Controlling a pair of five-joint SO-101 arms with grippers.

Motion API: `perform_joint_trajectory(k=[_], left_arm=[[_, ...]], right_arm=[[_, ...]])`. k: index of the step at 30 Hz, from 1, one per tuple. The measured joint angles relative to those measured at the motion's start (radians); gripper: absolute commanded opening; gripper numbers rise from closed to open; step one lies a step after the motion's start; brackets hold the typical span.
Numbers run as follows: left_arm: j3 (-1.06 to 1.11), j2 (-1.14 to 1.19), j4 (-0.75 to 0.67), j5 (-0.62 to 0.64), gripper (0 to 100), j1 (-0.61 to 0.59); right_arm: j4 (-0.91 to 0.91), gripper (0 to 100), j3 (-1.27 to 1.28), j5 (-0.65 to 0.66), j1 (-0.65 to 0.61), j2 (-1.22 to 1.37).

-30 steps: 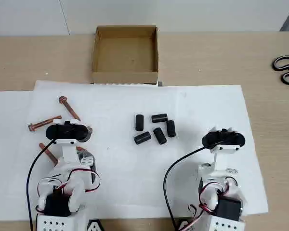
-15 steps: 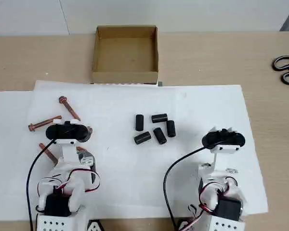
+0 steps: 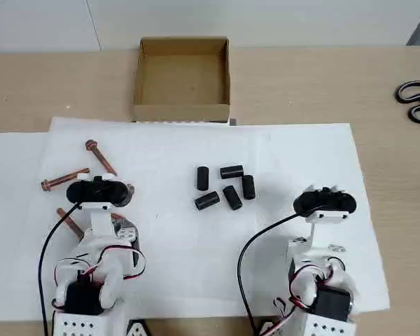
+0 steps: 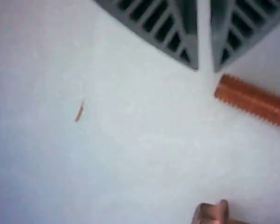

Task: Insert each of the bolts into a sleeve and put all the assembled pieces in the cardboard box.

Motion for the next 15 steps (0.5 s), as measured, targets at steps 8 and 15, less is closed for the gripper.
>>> perform_joint_trajectory(k=[8, 15], left_arm=[[0.006, 0.000, -0.097, 0.000, 1, 0.028], [-0.175, 0.002, -0.133, -0.015, 1, -0.029]], right_arm=[[0.000, 0.3, 0.000, 0.000, 0.000, 0.000], [0.000, 0.3, 0.000, 0.000, 0.000, 0.000]])
